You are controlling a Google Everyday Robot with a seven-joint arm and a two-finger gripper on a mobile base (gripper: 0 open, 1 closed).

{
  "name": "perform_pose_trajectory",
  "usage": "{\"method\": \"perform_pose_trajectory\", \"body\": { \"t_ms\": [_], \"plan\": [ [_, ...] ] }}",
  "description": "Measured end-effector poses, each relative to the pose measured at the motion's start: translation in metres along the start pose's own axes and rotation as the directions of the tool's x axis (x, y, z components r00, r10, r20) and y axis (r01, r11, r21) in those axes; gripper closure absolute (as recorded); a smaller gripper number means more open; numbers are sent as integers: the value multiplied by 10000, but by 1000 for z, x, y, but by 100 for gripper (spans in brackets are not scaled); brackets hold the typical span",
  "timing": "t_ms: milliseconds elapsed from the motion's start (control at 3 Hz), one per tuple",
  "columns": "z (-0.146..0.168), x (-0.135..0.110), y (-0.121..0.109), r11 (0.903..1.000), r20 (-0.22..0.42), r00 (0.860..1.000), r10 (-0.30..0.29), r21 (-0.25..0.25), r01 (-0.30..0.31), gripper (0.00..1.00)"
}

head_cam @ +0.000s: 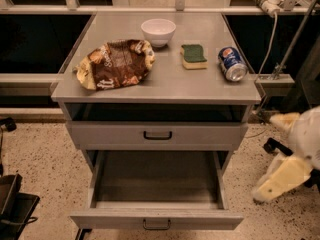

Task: Close middle drawer

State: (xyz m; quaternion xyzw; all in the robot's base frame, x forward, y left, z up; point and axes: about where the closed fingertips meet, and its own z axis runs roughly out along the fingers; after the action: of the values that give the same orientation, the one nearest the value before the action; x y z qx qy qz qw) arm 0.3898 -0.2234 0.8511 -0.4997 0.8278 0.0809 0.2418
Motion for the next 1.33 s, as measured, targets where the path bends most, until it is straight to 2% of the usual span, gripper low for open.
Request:
{"method": "perform_pose_trajectory", "body": {
  "t_ms": [333,1000,1333],
  "plan": [
    [24,22,14,9983,-56,9986,527,-248,-528,16],
    [24,22,15,9983,-63,9986,520,-252,-521,61],
    [46,39,16,9944,118,9952,969,-435,-963,84]
  ]
}}
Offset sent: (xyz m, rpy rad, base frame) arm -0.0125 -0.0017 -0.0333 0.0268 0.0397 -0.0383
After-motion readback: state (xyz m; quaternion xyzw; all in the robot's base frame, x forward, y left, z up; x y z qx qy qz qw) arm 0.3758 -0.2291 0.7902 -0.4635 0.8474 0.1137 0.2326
